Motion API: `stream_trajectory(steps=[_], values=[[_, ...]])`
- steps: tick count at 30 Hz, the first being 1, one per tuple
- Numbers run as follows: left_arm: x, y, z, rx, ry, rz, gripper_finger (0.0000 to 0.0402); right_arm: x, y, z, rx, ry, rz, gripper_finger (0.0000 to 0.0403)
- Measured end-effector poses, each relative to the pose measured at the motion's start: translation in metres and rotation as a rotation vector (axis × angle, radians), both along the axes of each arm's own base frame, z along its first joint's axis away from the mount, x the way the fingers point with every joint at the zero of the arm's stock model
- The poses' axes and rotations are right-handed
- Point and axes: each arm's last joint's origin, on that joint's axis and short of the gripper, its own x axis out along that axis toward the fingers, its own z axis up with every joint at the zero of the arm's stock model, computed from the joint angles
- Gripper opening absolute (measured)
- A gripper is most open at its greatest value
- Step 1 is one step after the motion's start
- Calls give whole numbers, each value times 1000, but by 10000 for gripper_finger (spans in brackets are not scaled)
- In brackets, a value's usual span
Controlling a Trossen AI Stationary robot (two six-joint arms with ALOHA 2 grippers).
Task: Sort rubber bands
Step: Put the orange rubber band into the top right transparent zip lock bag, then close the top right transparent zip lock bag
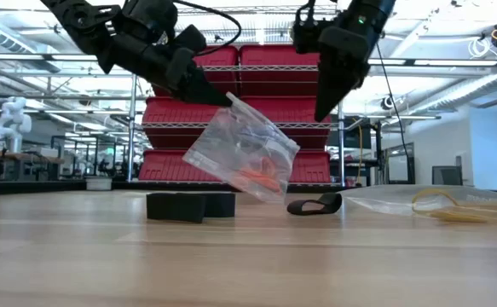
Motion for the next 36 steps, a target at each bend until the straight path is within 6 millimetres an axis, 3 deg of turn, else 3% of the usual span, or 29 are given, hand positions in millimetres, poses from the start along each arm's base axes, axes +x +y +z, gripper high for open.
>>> stream_trajectory(steps=[5,12,16,20,28,36], values=[[6,1,14,52,68,79,0,-16,1,-6,29,-105,-35,0],[19,-15,37,112,174,98,0,-31,2,-22,77,-277,-91,0],[29,-25,30,71,194,62,0,-33,3,-33,98,-298,-120,0],[44,-31,10,-31,215,0,5,-37,7,-40,128,-285,-151,0],[78,-43,-22,-185,112,-236,89,-41,13,-41,235,-261,-212,5],[79,-40,-16,-223,48,-252,176,-44,12,-44,308,-241,-354,81]])
